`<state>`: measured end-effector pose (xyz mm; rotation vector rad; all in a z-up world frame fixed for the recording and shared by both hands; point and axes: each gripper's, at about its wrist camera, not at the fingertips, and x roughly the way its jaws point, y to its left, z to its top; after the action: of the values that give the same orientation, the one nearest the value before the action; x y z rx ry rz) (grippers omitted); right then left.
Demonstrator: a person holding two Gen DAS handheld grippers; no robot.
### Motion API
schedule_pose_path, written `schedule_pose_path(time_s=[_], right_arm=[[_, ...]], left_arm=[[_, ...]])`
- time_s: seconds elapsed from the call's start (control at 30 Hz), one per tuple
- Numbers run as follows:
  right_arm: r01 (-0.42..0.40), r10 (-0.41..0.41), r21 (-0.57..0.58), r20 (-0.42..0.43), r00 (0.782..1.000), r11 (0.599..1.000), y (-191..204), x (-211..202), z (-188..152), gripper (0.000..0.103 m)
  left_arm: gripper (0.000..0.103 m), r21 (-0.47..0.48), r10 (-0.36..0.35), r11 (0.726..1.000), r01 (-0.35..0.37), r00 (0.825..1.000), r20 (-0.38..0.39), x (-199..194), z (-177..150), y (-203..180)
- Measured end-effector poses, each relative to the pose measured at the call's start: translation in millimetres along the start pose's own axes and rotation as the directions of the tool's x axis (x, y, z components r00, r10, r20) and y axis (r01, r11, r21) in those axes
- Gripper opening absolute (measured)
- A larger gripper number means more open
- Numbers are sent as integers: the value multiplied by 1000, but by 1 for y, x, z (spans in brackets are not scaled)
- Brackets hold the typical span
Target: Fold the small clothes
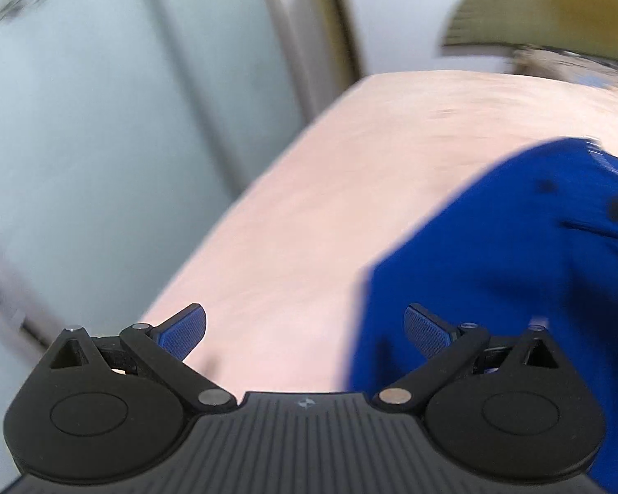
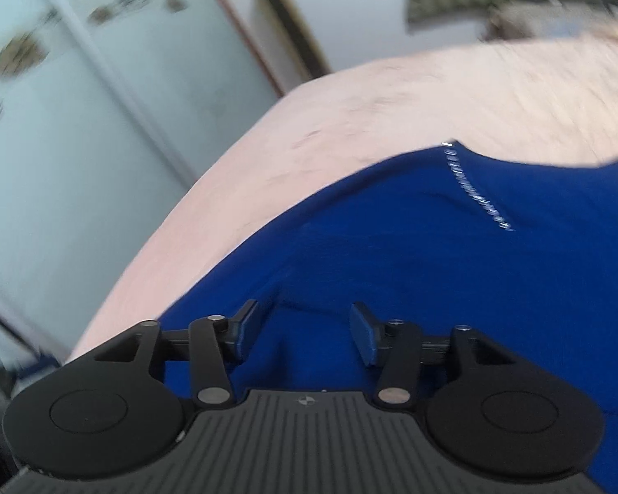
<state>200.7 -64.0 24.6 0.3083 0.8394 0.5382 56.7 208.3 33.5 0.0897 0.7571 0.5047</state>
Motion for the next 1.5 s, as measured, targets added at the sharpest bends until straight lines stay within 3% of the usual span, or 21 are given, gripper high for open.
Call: schedule_pose_path(time_s=[0.1,0.23,0.3,0.37,0.43,0.5,0.57,0.73,0.8,0.83,0.9,0.93,0.97,1.0,1.07,1.17,1.23,1.3,1.4,1.47,1.5], right_arm=[[-39,37,-58,-34,999,998,22,2,-9,55],[-80,66,-159,-90,994,984,51,3,-29,55],[-122,98,-207,-123,988,971,67,3,-38,57],[-216,181,-198,-181,967,956,77,4,-46,64],[-301,260,-167,-232,937,939,84,6,-55,66],[-306,258,-174,-252,933,936,90,9,-61,68],[-264,210,-197,-257,943,944,93,12,-66,68],[-262,222,-128,-265,939,957,85,16,-67,68],[-253,215,-120,-258,942,960,84,14,-68,69],[-248,212,-117,-256,943,962,90,16,-67,69],[-243,209,-113,-251,945,963,93,10,-74,70],[-241,208,-110,-248,946,964,94,10,-74,71],[-239,207,-108,-245,947,965,95,13,-75,71],[-236,205,-106,-241,949,966,95,15,-76,72],[-230,203,-95,-231,952,969,96,18,-76,73],[-221,201,-76,-212,956,972,92,18,-77,75],[-212,197,-62,-197,961,975,86,15,-77,75],[-207,197,-42,-179,964,977,76,10,-77,75],[-194,192,-2,-146,971,981,60,1,-74,76],[-182,183,27,-120,976,983,48,-5,-73,76],[-172,176,46,-100,979,984,41,-9,-71,76]], left_arm=[[103,-55,52,997,-53,998,-30,7,-1,32],[103,-74,181,981,-180,983,5,-1,0,62],[103,-74,173,982,-172,985,13,-5,0,69],[103,-51,65,997,-64,998,10,-9,-5,73],[103,-10,-100,995,101,995,5,-15,-13,73],[103,39,-265,964,264,964,6,-25,-24,72],[103,92,-375,923,373,927,15,-36,-34,72],[103,234,-542,819,524,841,12,-65,-57,55],[102,279,-565,788,549,825,-28,-67,-64,41],[102,300,-561,782,547,827,-47,-72,-78,40],[81,339,-533,782,524,843,-74,-67,-83,33],[45,337,-517,786,519,850,-102,-64,-85,29],[18,315,-505,794,521,852,-138,-58,-85,28],[11,282,-500,801,527,850,-167,-53,-84,29],[6,218,-497,824,523,852,-165,-47,-81,39],[5,127,-494,856,501,866,-83,-48,-70,59],[5,40,-457,889,456,890,-7,-48,-58,81],[5,-76,-375,923,377,926,43,-43,-43,110],[5,-275,-203,941,196,979,1,-21,-20,152],[5,-318,-85,945,74,996,-22,-12,-6,161],[5,-321,-57,946,49,998,-17,-12,1,160]])
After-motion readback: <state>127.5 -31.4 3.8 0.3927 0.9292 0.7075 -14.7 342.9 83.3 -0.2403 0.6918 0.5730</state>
